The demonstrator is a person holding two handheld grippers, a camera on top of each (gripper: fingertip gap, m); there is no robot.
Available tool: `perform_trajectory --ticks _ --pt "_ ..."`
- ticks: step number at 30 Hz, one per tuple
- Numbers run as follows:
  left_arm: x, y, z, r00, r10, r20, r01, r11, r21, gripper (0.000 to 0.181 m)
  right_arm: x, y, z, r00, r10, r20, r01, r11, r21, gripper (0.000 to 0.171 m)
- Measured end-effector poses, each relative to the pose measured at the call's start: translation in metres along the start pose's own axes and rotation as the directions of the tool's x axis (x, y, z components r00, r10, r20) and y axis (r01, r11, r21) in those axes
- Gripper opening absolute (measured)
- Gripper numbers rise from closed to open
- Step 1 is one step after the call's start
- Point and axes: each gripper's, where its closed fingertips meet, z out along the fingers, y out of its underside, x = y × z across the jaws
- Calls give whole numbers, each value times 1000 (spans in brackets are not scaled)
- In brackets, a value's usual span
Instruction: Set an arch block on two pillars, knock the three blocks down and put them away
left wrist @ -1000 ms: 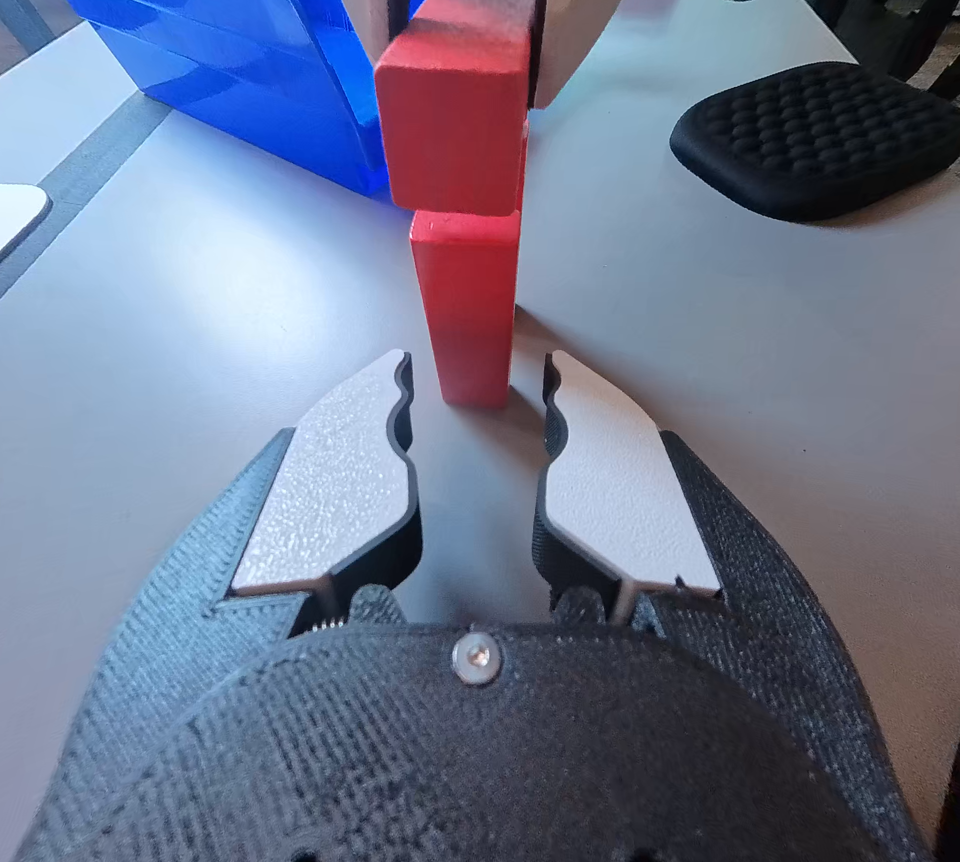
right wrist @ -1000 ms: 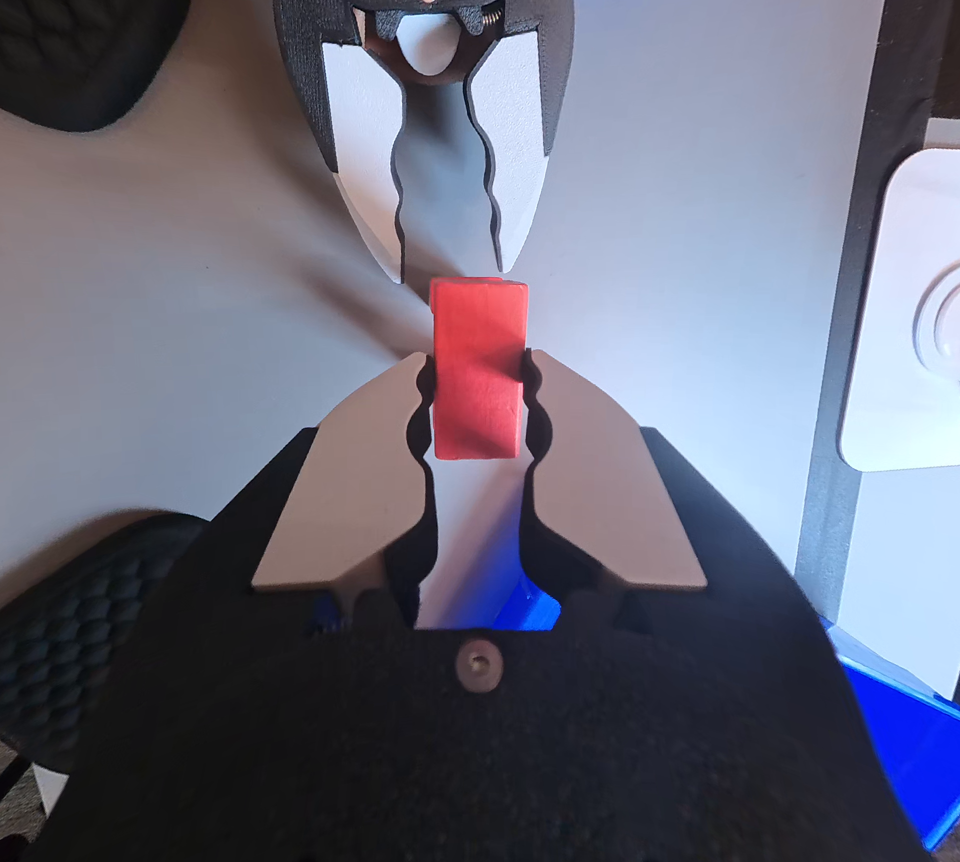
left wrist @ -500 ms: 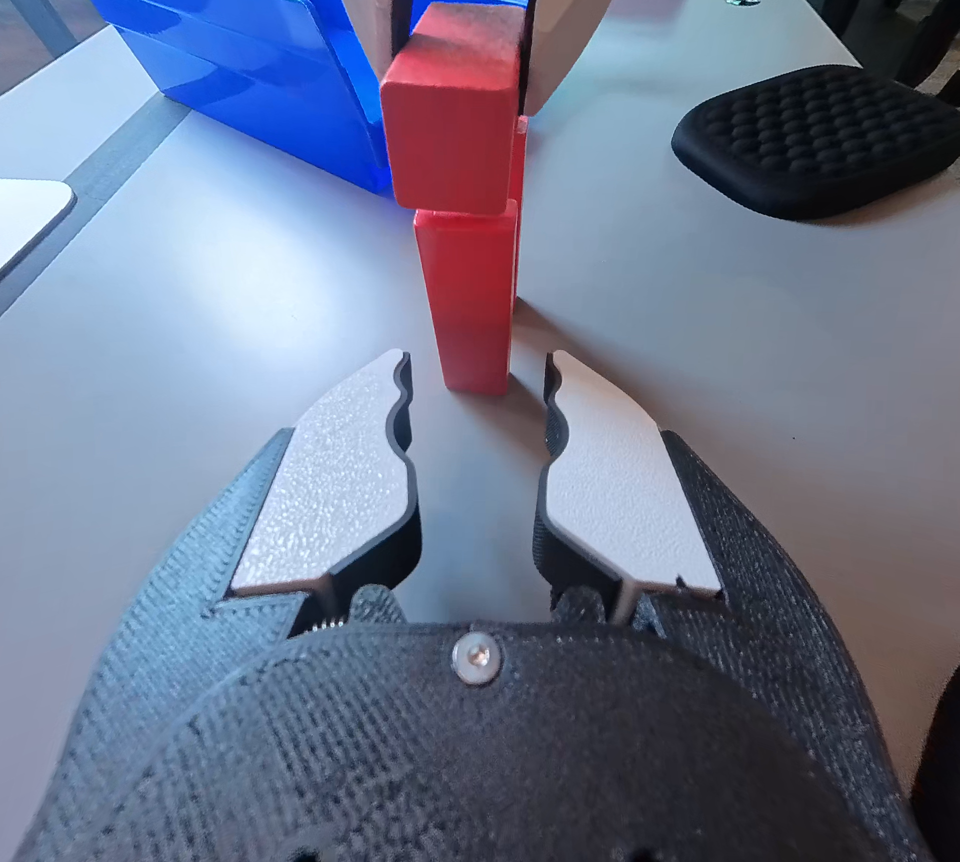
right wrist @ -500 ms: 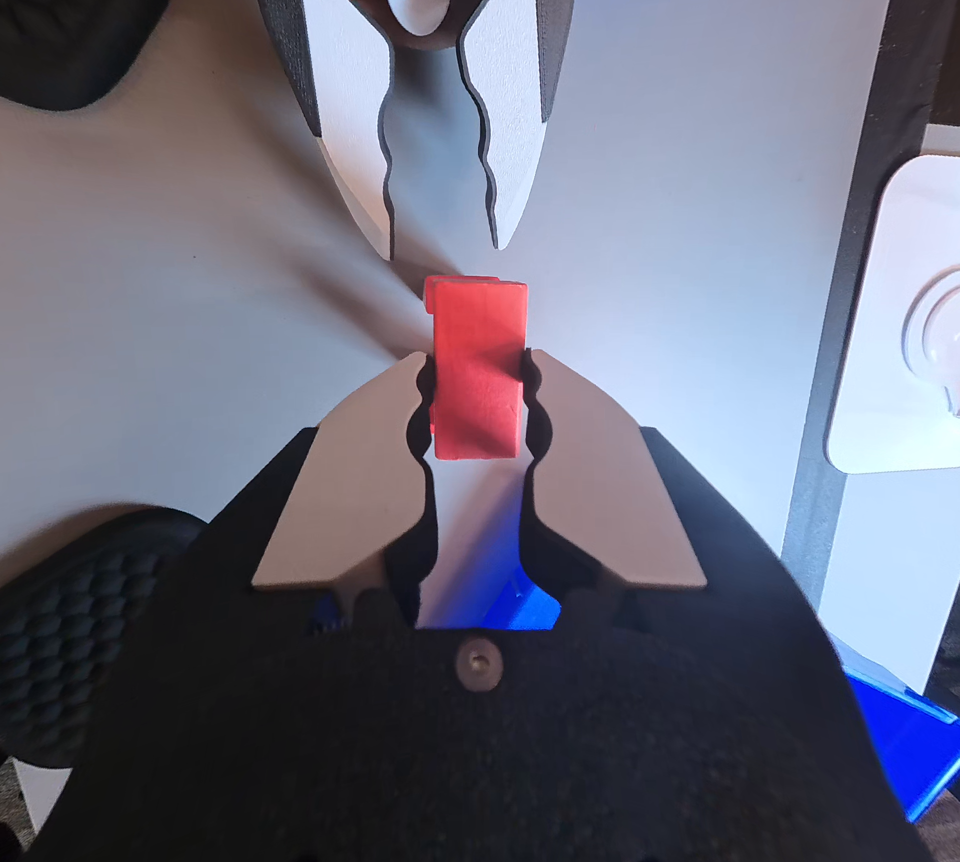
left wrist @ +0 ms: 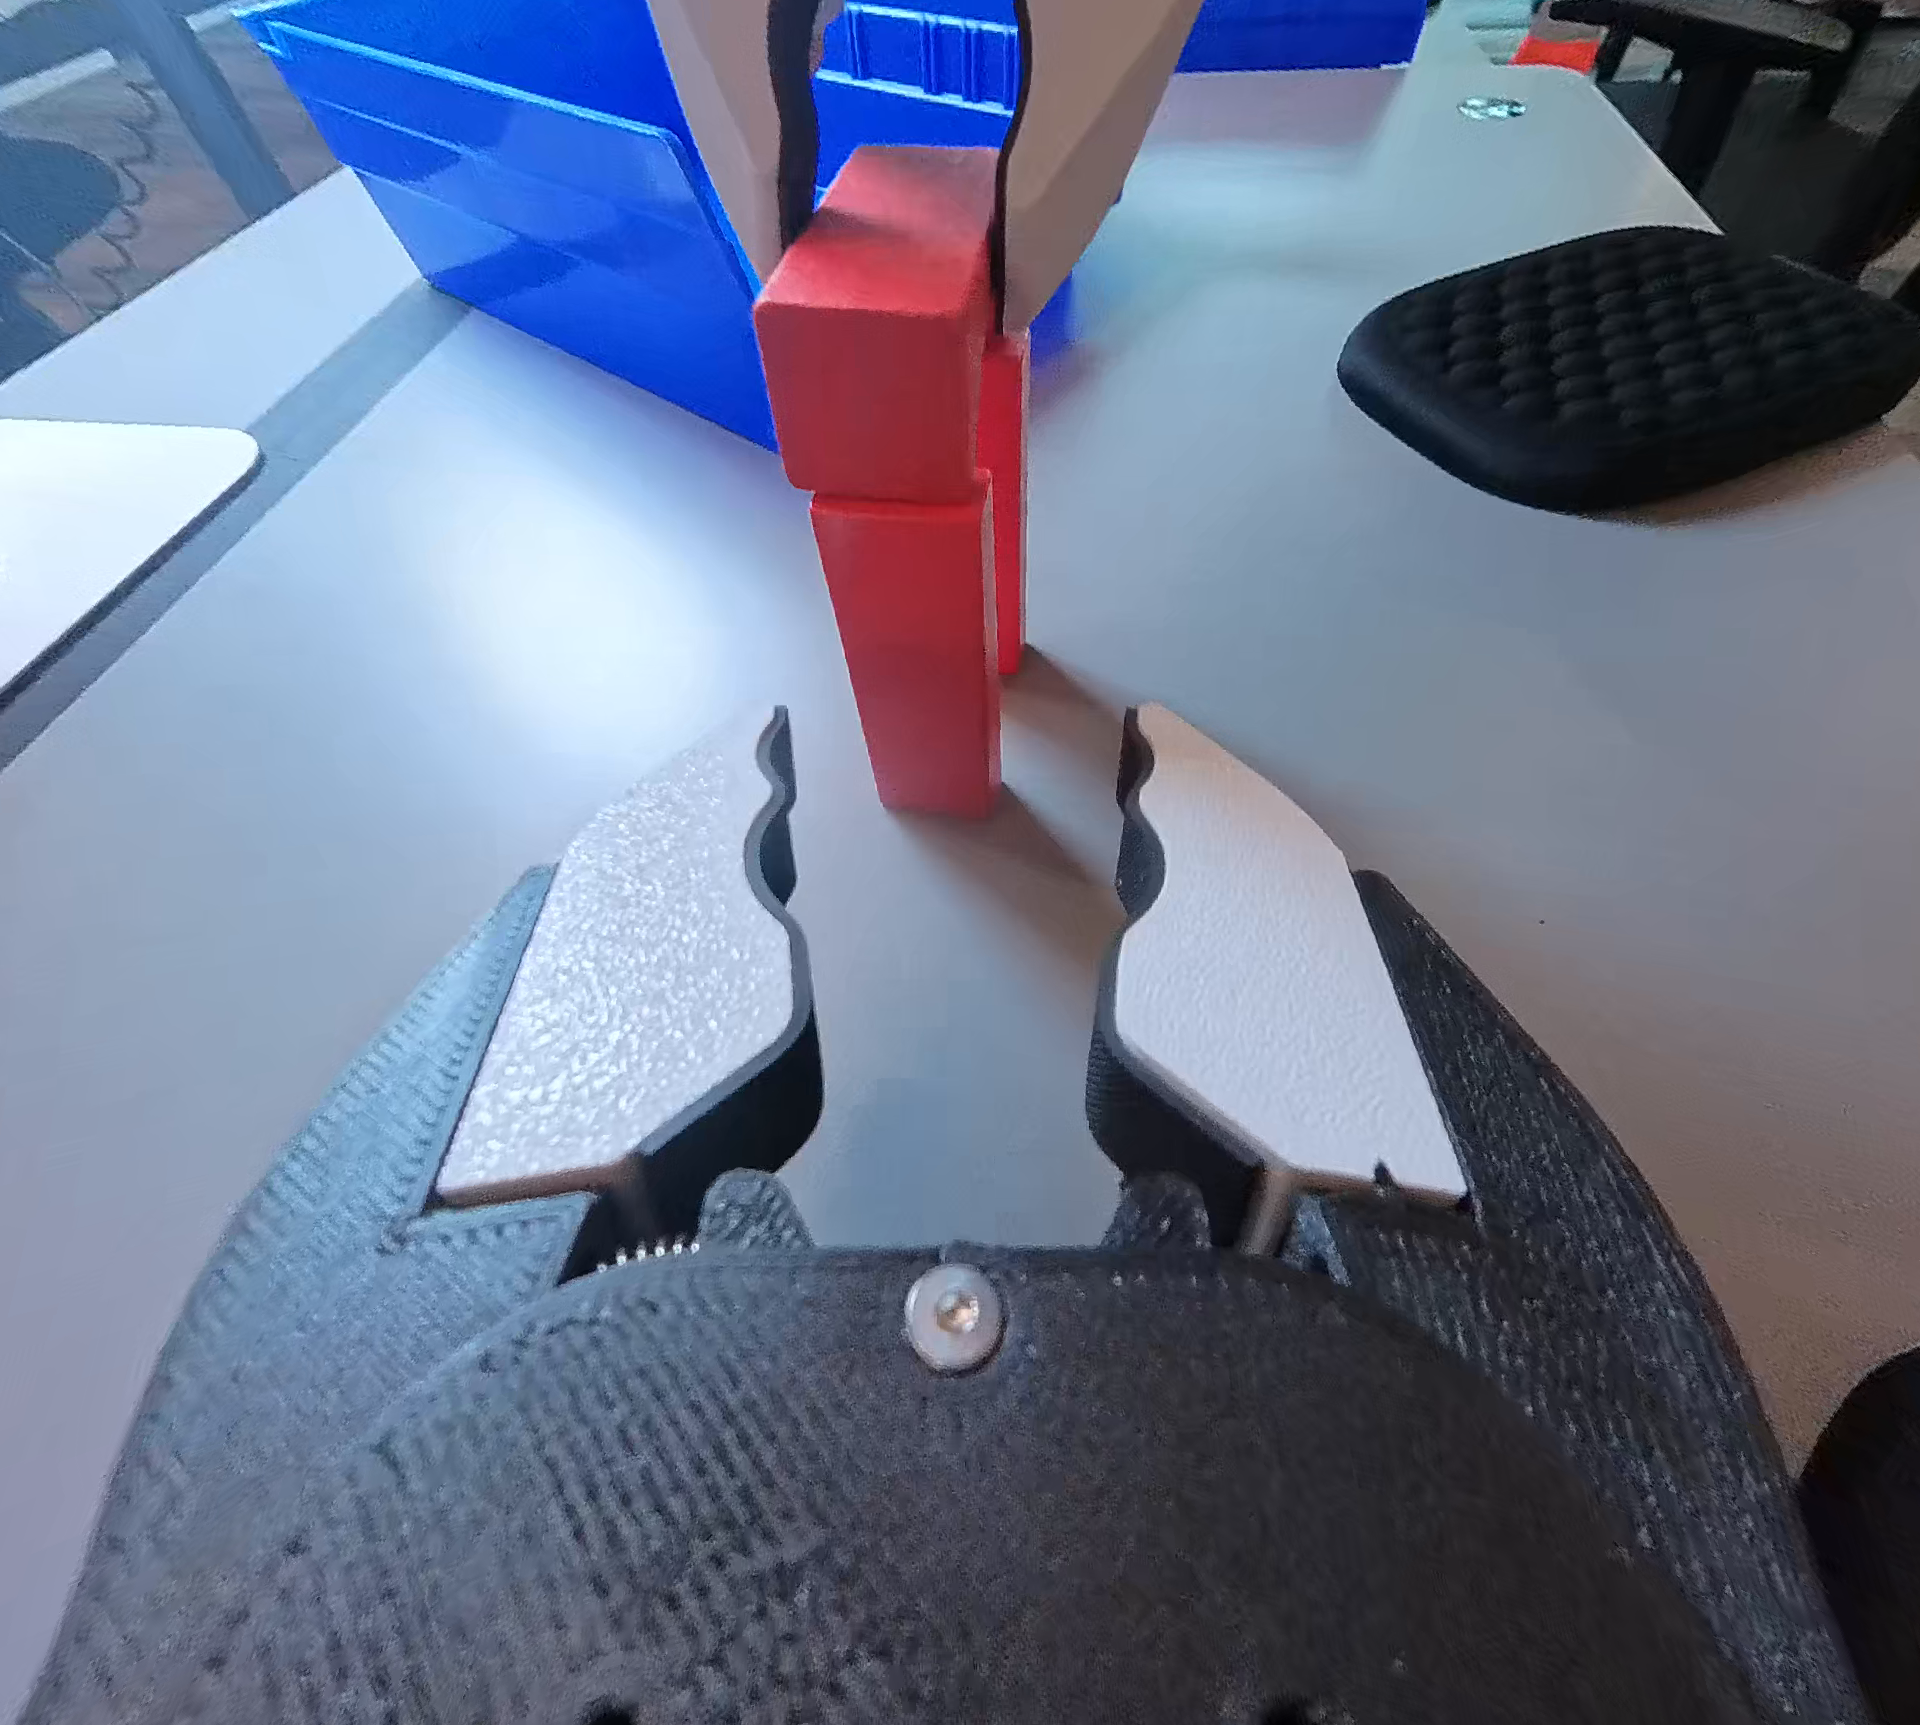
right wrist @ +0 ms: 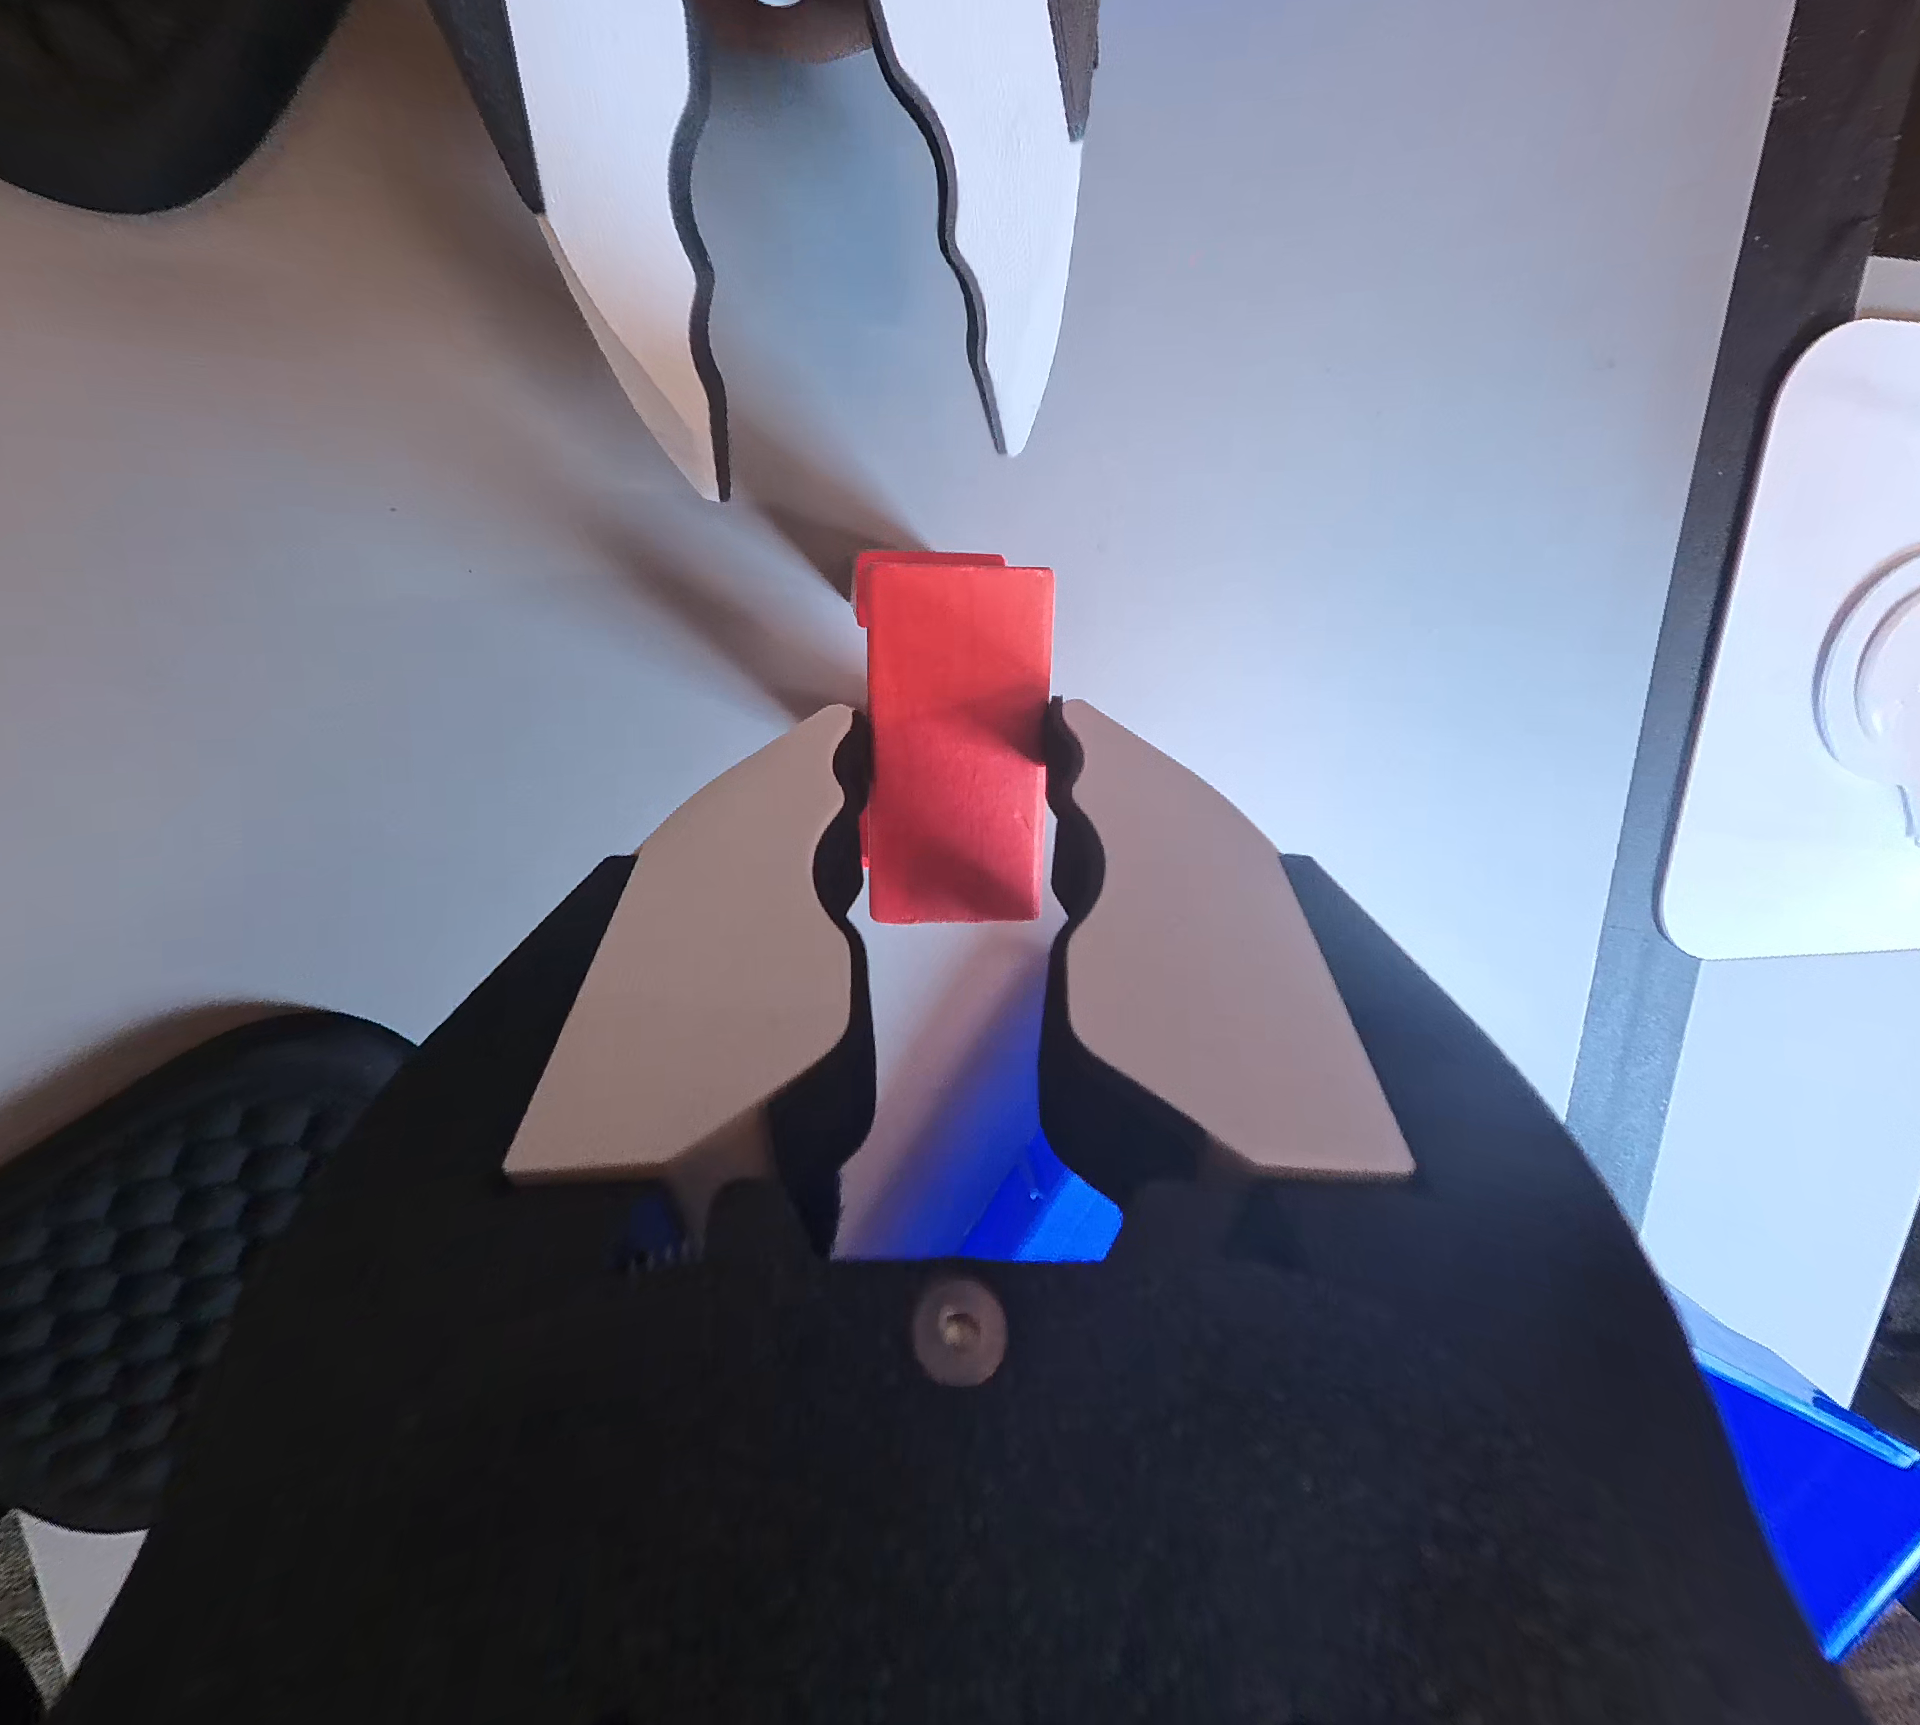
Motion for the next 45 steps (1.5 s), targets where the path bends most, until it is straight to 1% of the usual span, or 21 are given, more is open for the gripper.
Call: perform_trajectory --ticks 4,15,19,22,24,27,29,31,34,38,41,45 --pt "3 -2 -5 999 -9 32 8 1000 29 60 0 -1 0 1000 0 3 0 1000 6 33" --pt "9 3 -10 999 -16 39 15 1000 22 60 -2 -1 1 1000 -1 6 1 1000 9 33" --pt "9 3 -10 999 -19 38 19 1000 23 60 -2 0 0 1000 -7 -2 7 1000 14 47" --pt "11 1 -11 999 -19 46 18 999 32 60 2 -5 -11 999 3 -40 0 997 73 50" --pt "13 -4 -15 998 -22 64 18 998 55 60 1 -13 -24 996 22 -83 -6 983 181 51" --pt "9 -16 -26 984 -16 175 -3 994 113 61 3 -18 -46 970 117 -211 -28 923 383 67" --pt "5 -24 -36 964 -42 263 1 988 152 61 1 -10 -52 932 220 -289 -57 875 481 76" --pt "3 -26 -43 941 -85 328 31 986 165 62 -7 6 -50 889 330 -317 -112 828 550 80" --pt "4 -25 -51 906 -123 405 63 986 157 63 -27 37 -33 825 476 -305 -222 768 601 85" --pt "10 -23 -64 860 -151 488 97 986 134 63 -53 71 -7 742 606 -288 -338 709 619 90" --pt "20 -16 -71 830 -183 527 145 983 114 63 -65 82 0 684 674 -280 -396 665 633 92" --pt "41 -2 -74 794 -220 567 216 974 74 67 -78 79 0 625 726 -287 -419 622 662 93"
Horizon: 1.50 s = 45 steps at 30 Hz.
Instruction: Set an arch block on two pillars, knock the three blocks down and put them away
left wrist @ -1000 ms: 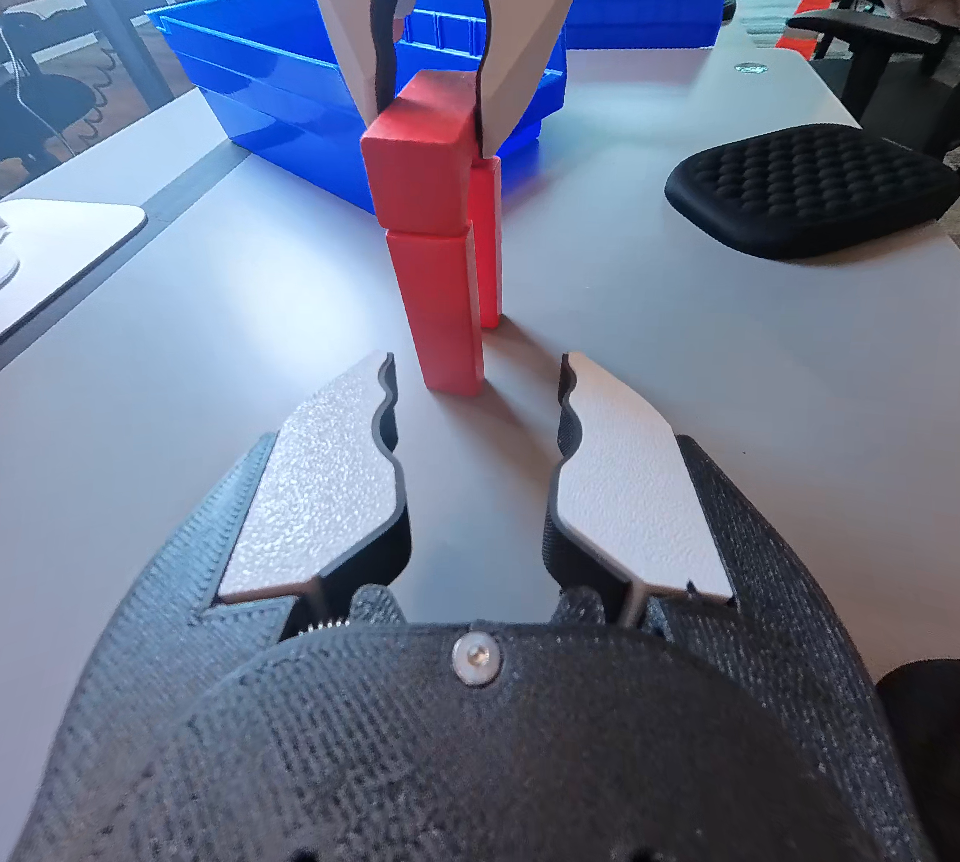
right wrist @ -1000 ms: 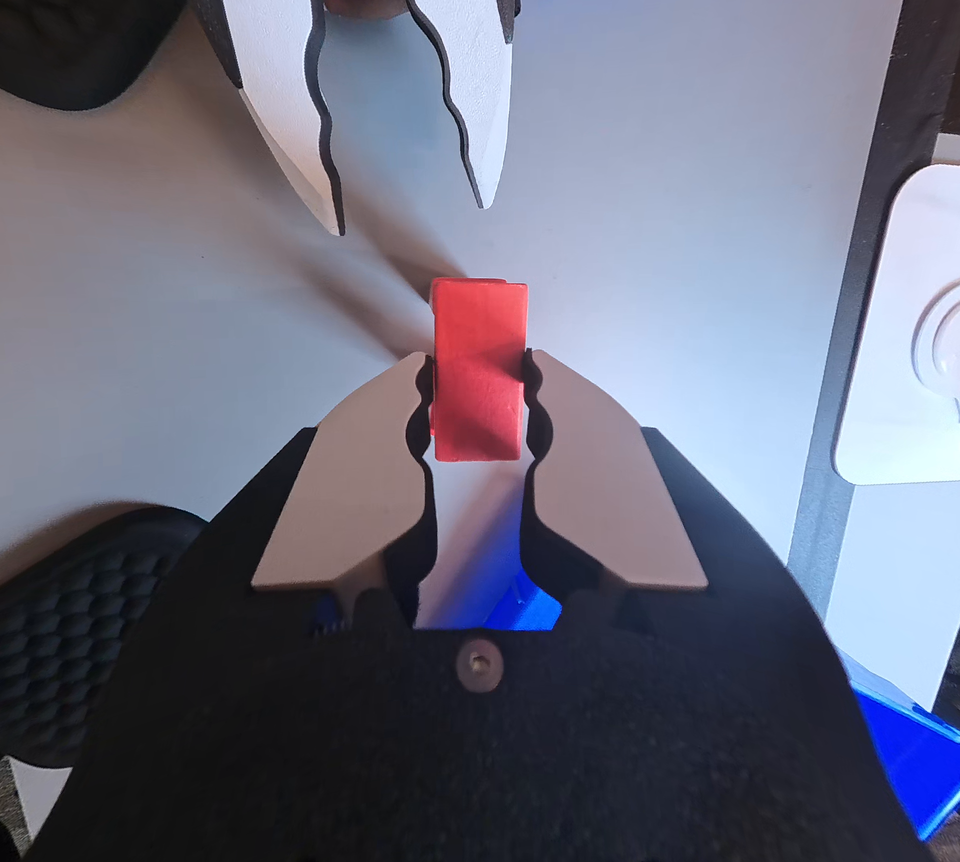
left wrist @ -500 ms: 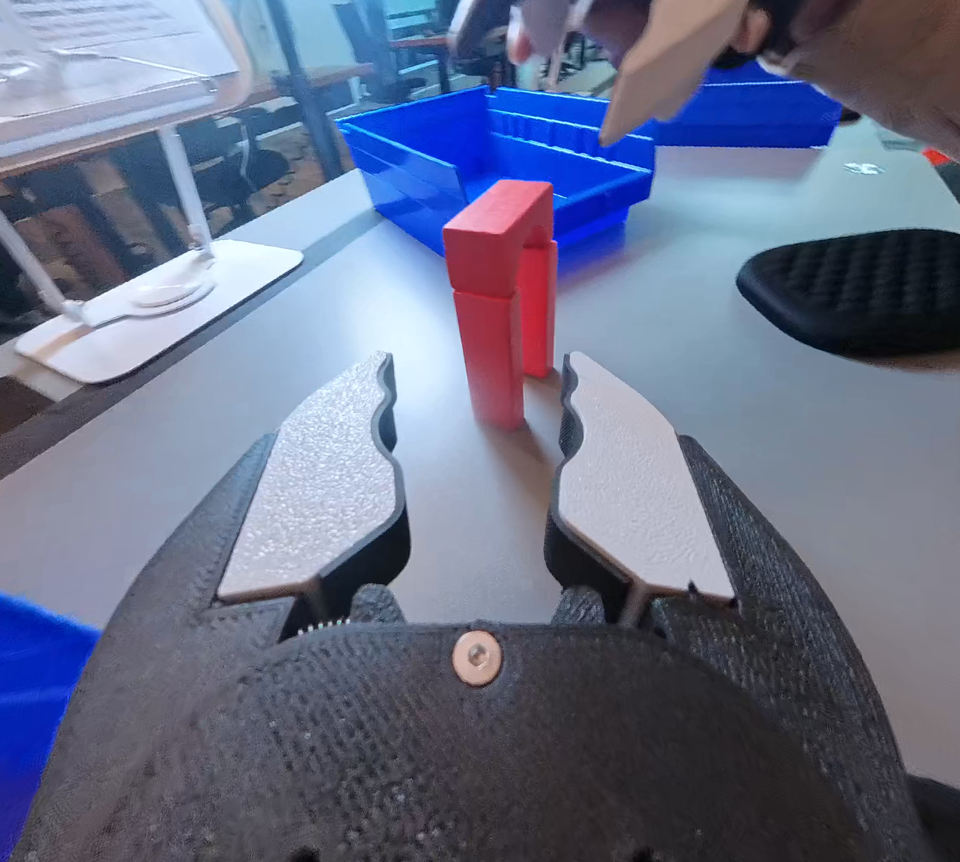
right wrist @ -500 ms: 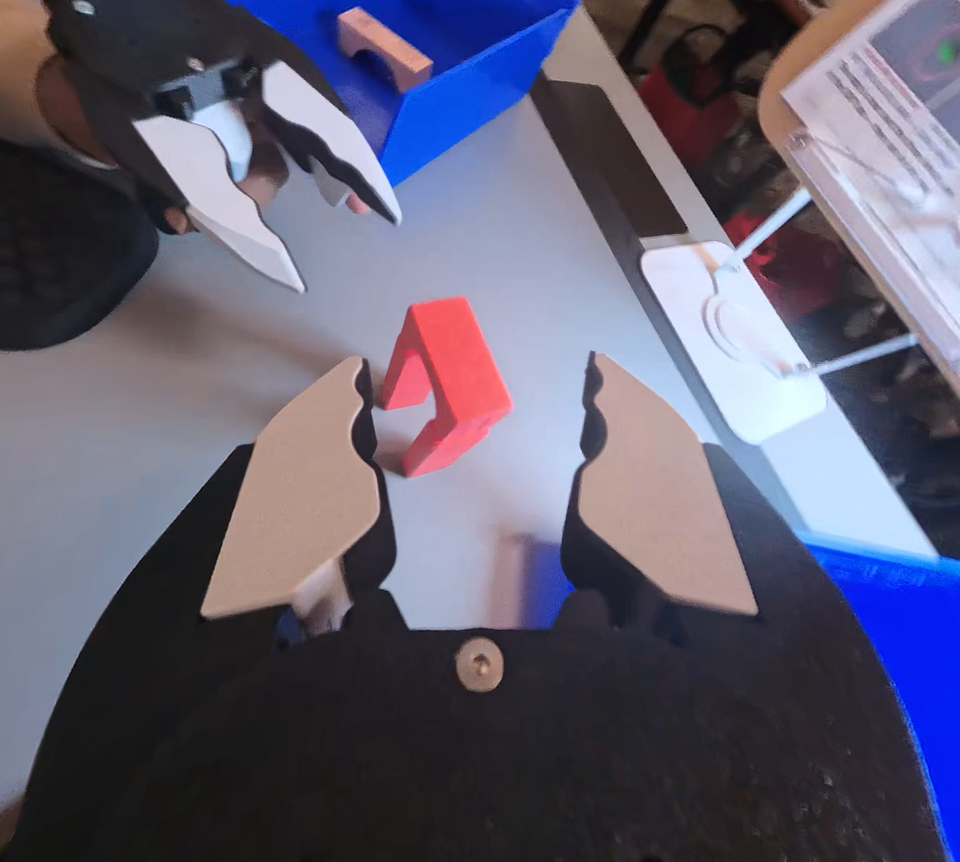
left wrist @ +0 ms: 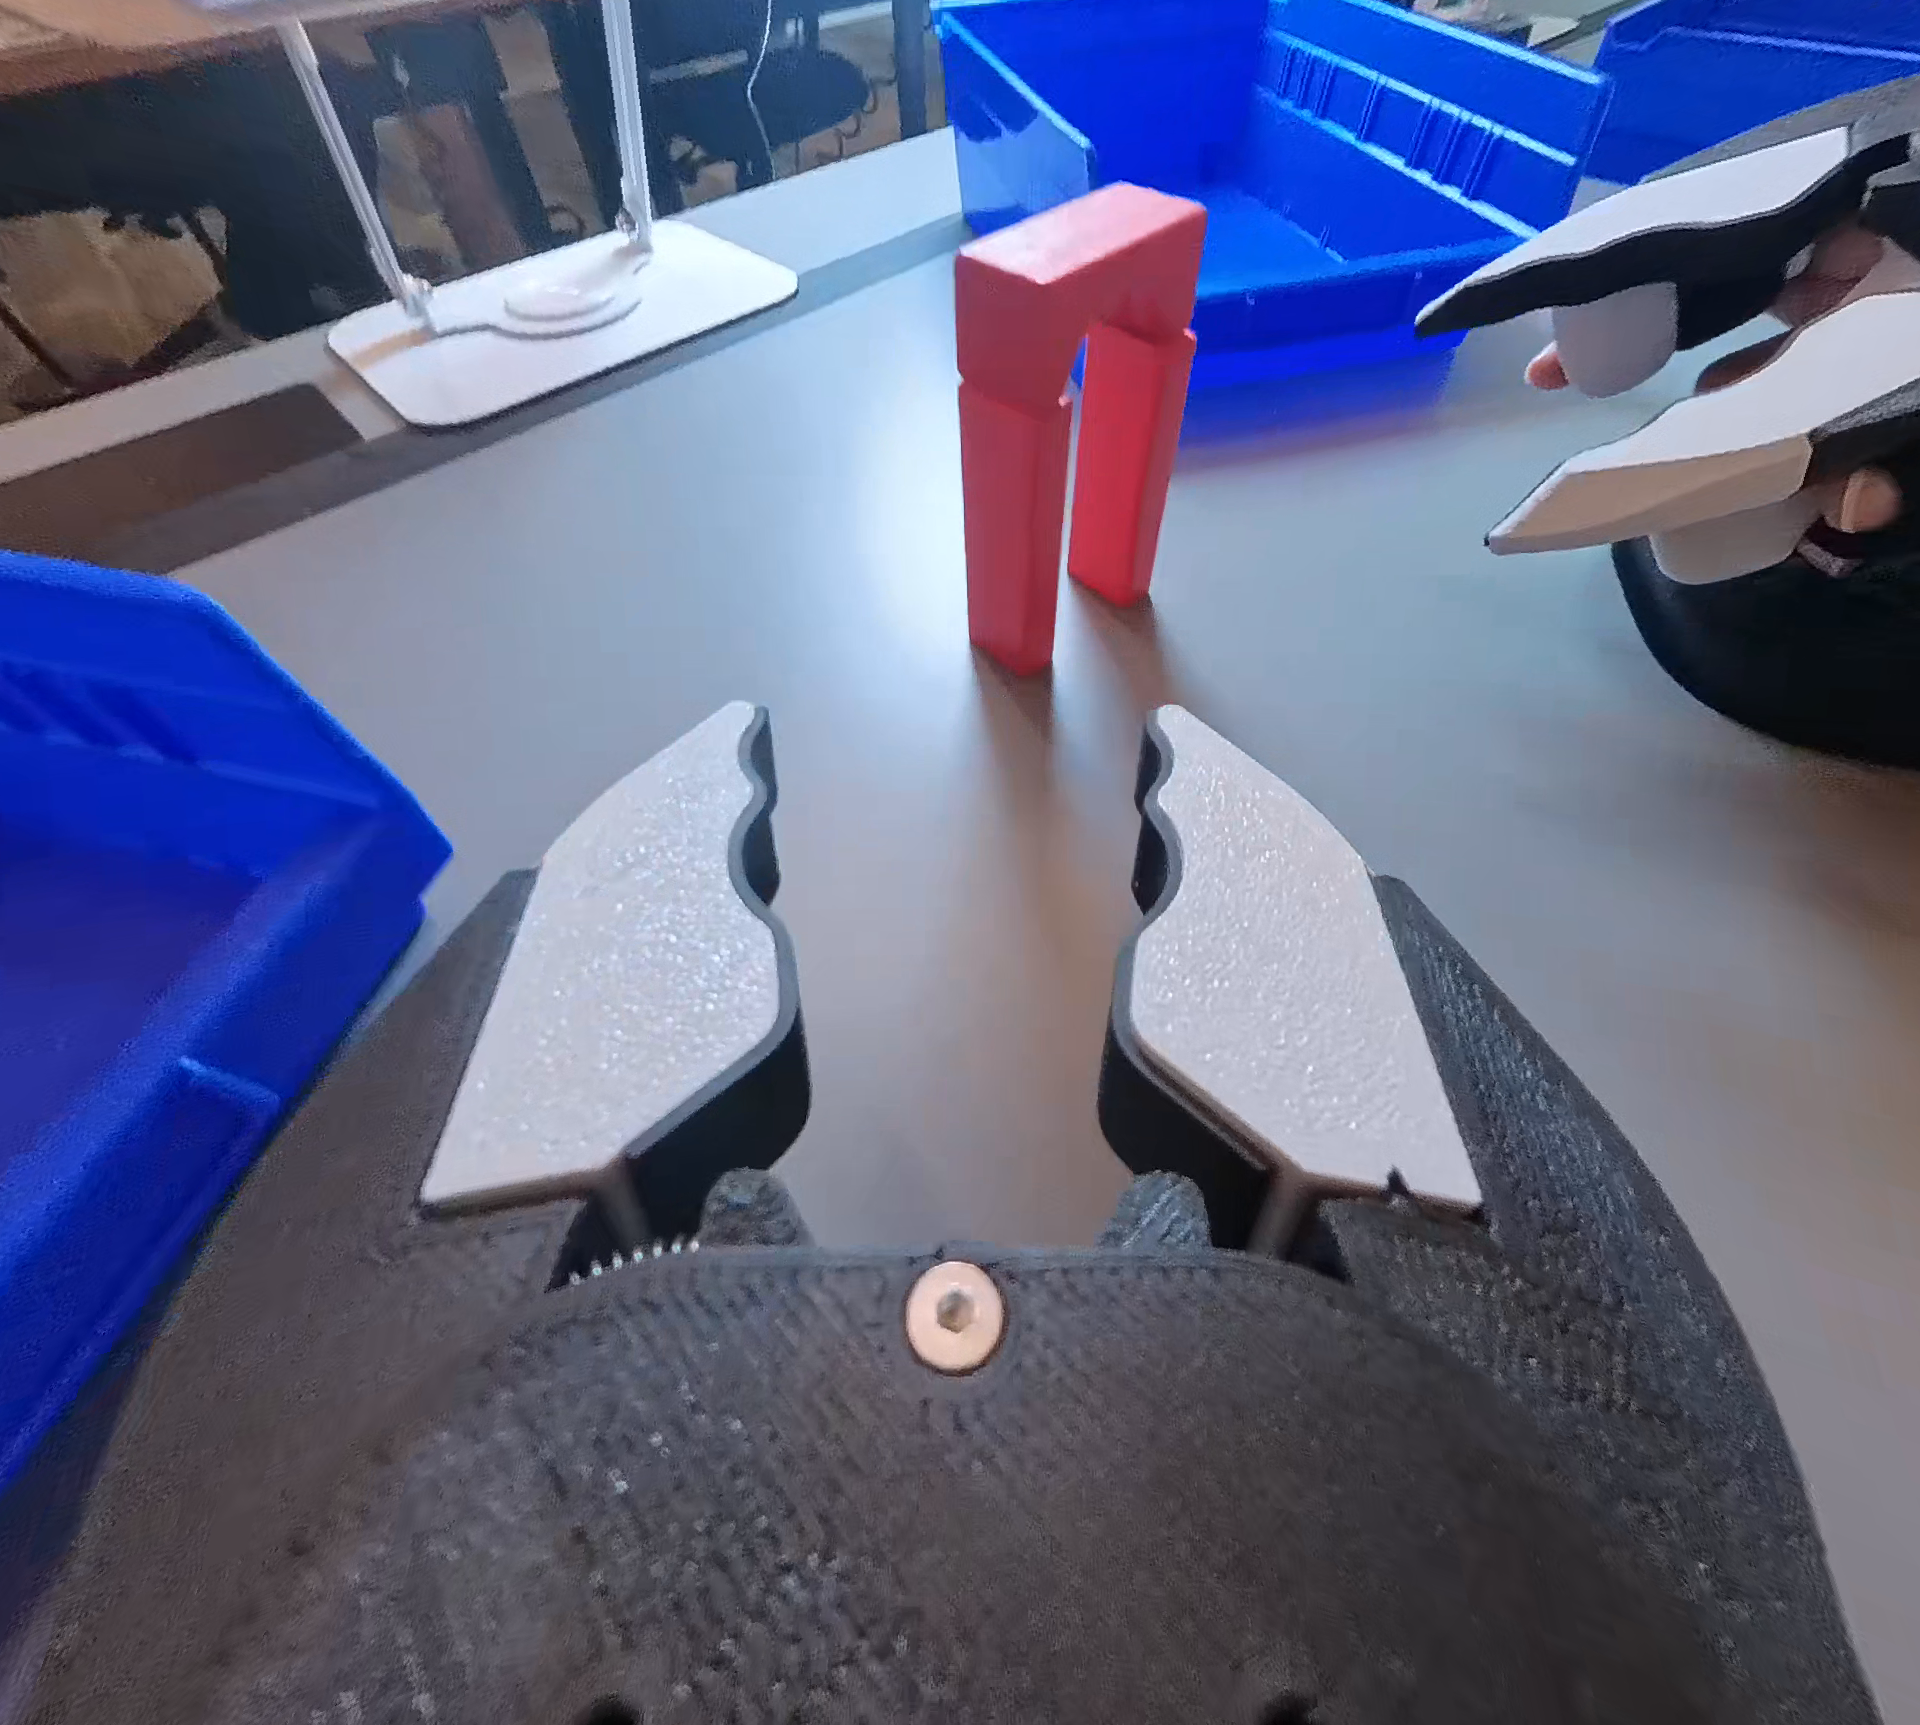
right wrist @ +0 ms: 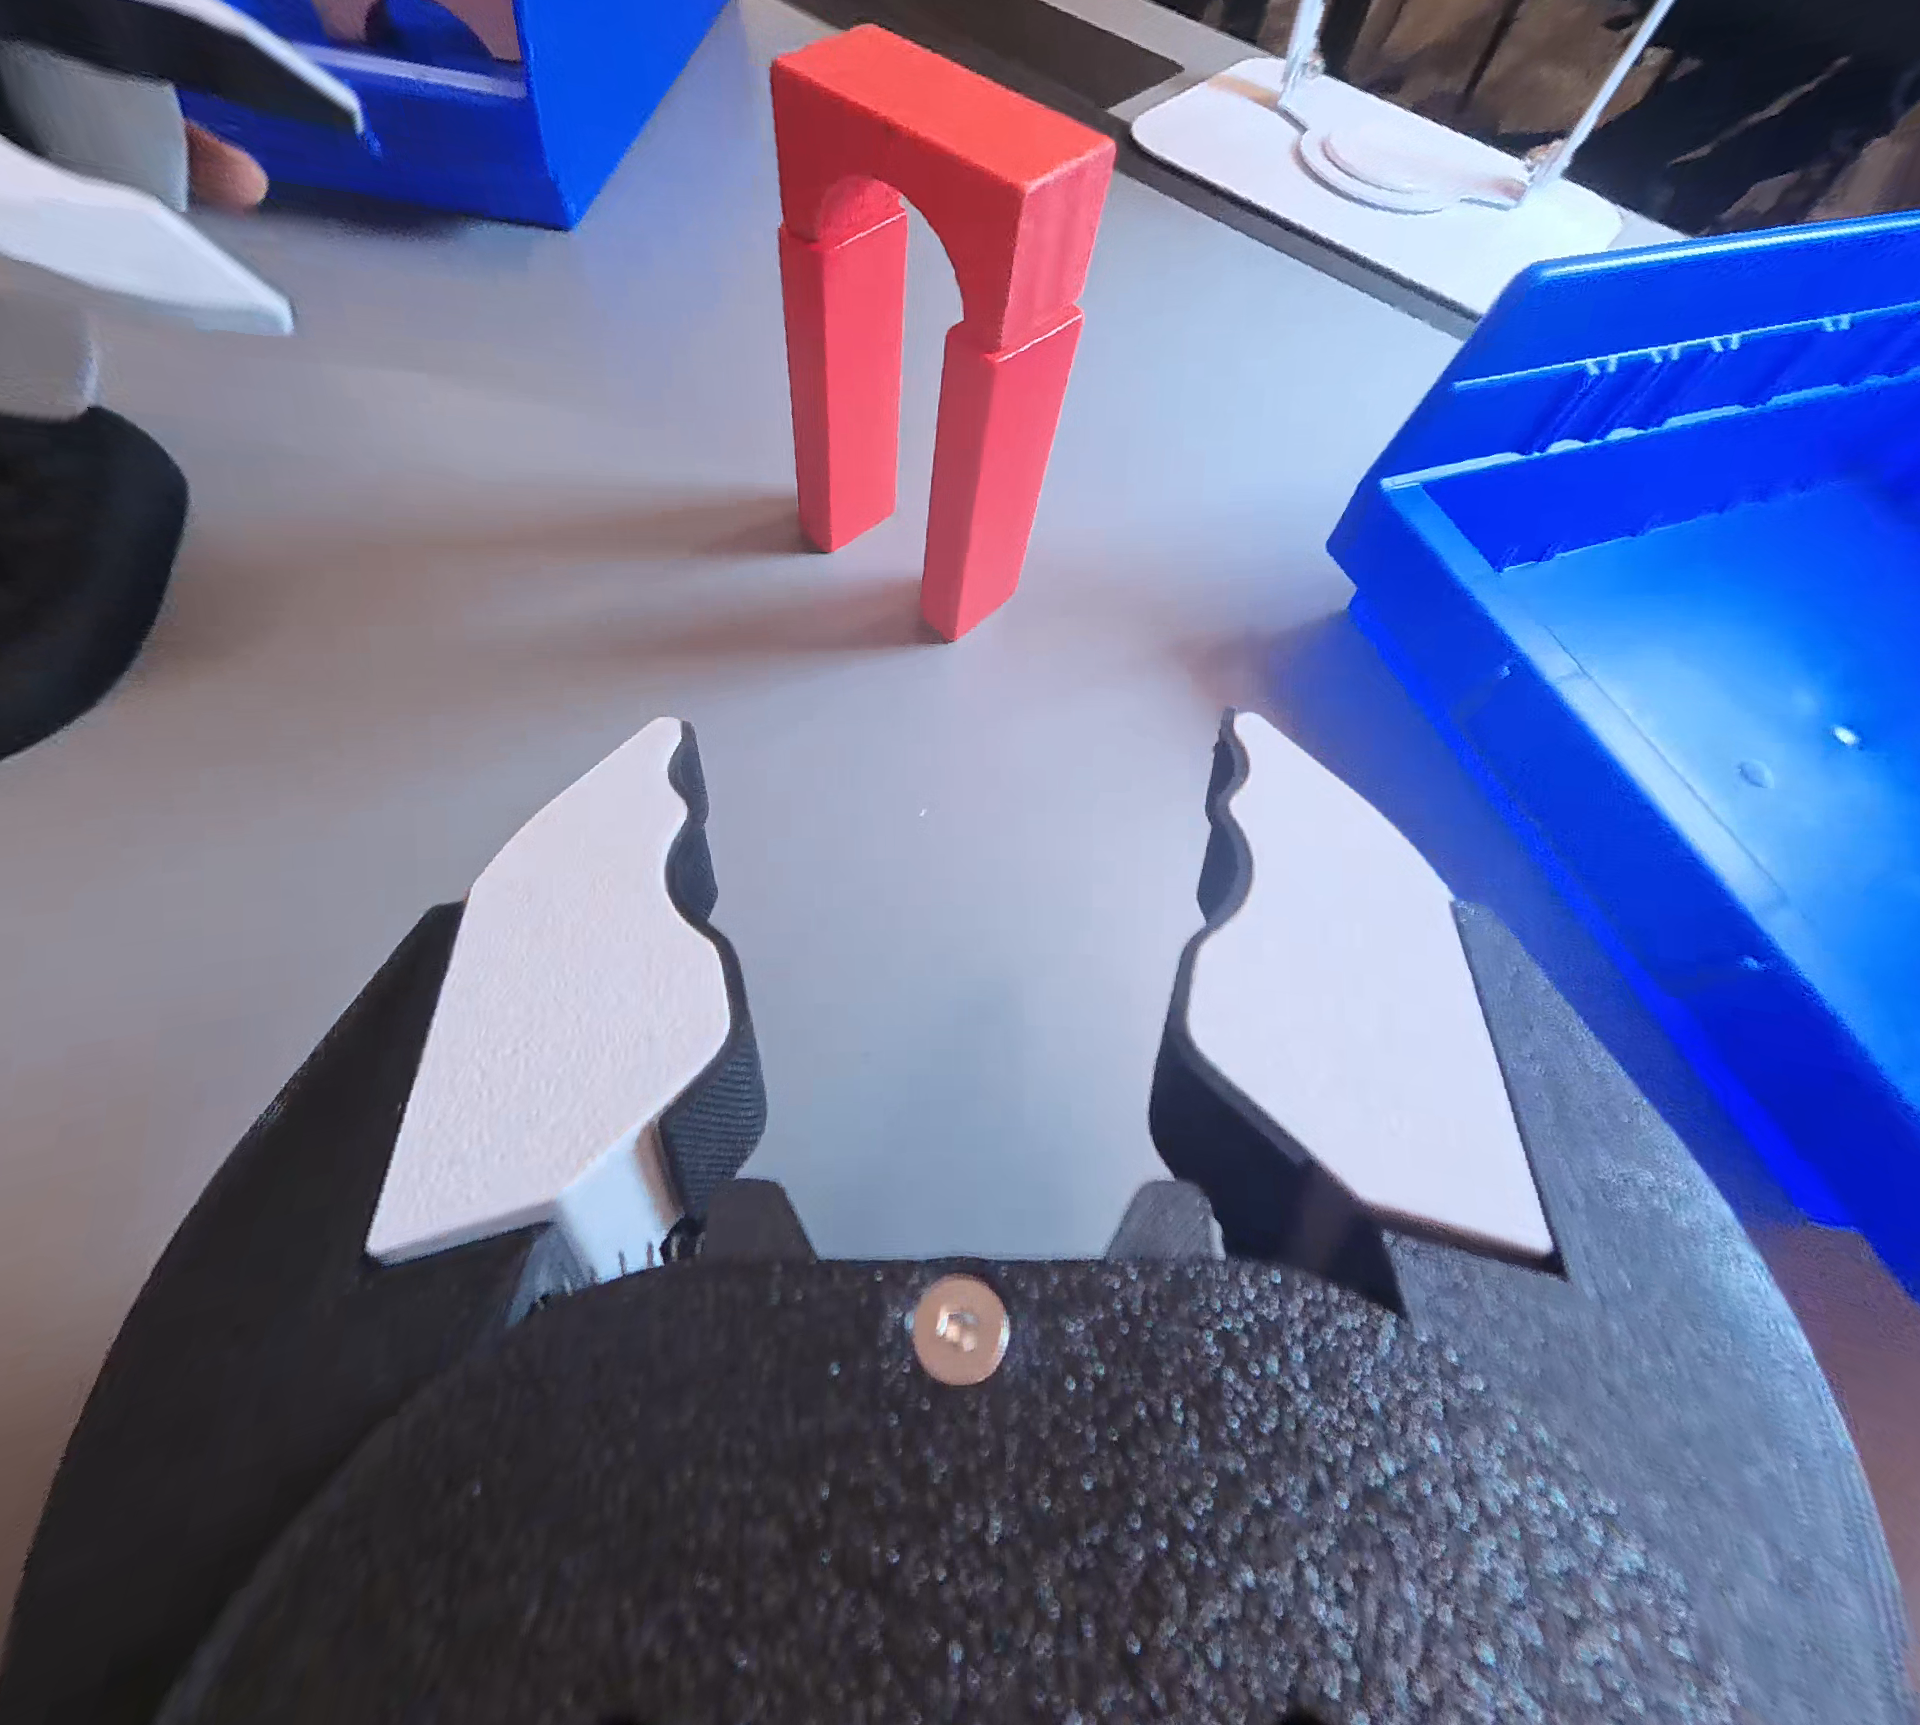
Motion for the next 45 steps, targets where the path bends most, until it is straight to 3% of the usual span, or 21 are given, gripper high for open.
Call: perform_trajectory --ticks 6,13,17,21,28,35,41,45 --pt "29 3 -9 998 -41 49 43 999 -27 79 -18 -4 -1 999 24 -43 -23 1000 16 96" --pt "24 -3 -10 994 -14 110 13 1000 9 80 -12 -8 35 999 -42 -23 40 997 -71 100" --pt "13 4 -10 992 -31 126 30 1000 6 78 -28 -20 68 997 -42 62 48 995 -91 95" --pt "6 5 -11 990 -41 138 40 999 13 76 -73 -27 95 972 -116 203 136 987 -90 91" --pt "1 4 -14 988 -43 147 39 999 28 74 -107 -22 91 928 -200 313 226 973 -50 85" --pt "-3 5 -15 989 -28 144 26 999 18 74 -40 -37 80 963 -181 199 196 979 -62 83" --pt "-18 8 -23 989 -35 143 33 999 16 69 52 17 90 983 -168 75 183 915 -360 86" --pt "-29 12 -28 986 -52 156 49 999 21 66 66 29 95 995 -89 34 95 926 -365 84"
